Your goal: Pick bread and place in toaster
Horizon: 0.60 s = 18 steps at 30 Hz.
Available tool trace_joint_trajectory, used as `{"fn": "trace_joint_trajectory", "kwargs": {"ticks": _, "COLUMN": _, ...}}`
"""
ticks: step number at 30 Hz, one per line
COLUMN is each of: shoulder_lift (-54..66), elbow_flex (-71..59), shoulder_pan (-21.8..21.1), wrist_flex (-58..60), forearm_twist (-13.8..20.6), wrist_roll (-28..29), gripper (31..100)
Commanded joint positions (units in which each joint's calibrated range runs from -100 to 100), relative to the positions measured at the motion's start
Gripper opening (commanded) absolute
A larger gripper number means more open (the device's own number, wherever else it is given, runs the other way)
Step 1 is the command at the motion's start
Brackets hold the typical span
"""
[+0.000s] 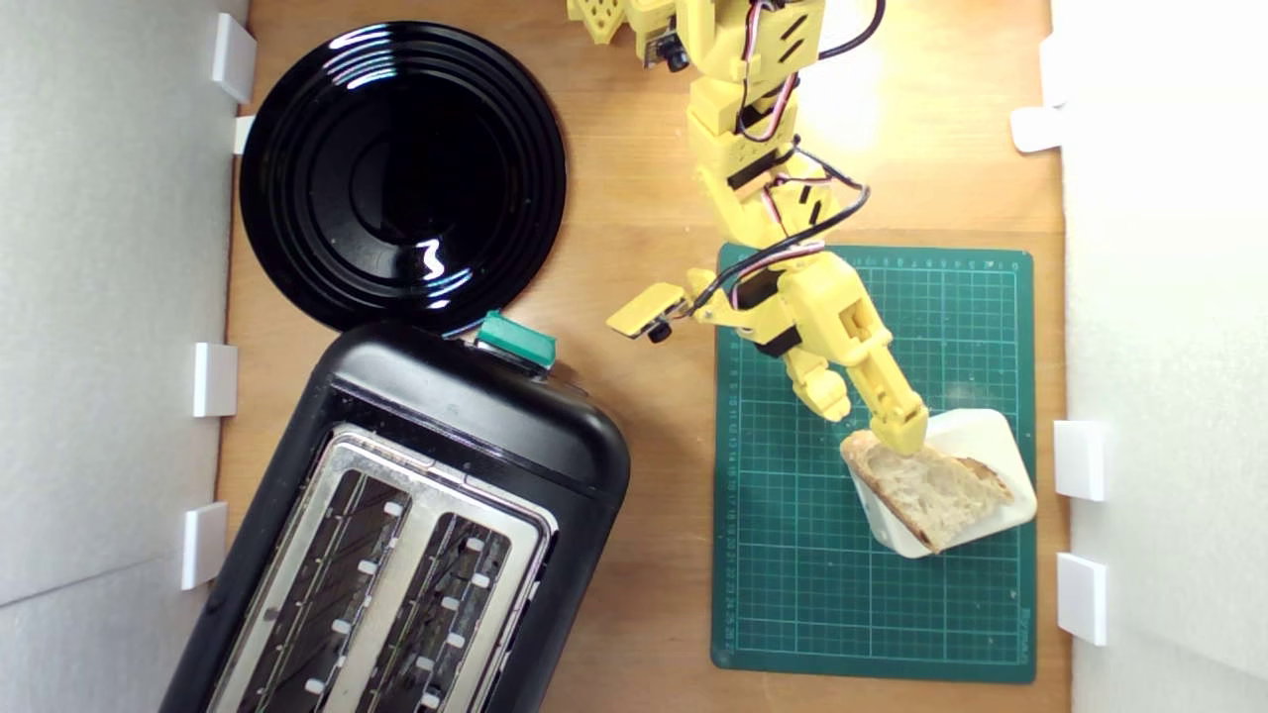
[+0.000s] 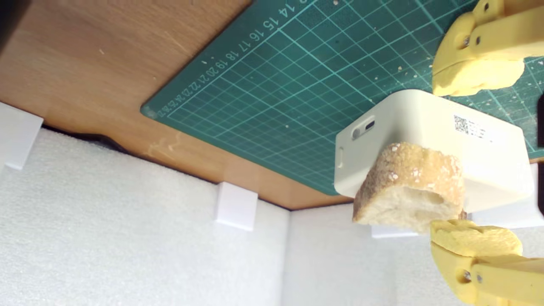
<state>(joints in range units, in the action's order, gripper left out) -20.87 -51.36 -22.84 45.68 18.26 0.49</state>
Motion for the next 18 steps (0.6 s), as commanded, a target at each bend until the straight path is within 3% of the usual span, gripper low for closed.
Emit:
{"fn": "trace_joint_trajectory", "kwargs": {"ticks": 1, "shoulder_lift": 0.49, "elbow_flex": 3.57, "shoulder_pan": -1.01, "wrist_flex": 2.1, "forearm_twist": -0.4, "wrist_roll": 0.01, "gripper": 93.1}}
{"fn": "trace_joint_trajectory", "kwargs": {"ticks": 15, "shoulder_lift": -2.84, "elbow_flex": 8.83, "shoulder_pan": -1.42, "wrist_flex": 2.02, "forearm_twist": -0.4, "wrist_roll": 0.16, "gripper": 93.1}}
{"fn": "trace_joint_trajectory", "kwargs": {"ticks": 18, "shoulder_lift": -3.5, "elbow_flex": 9.47, "shoulder_pan": -1.9, "wrist_flex": 2.02, "forearm_twist": -1.85, "wrist_roll": -0.1, "gripper": 93.1}}
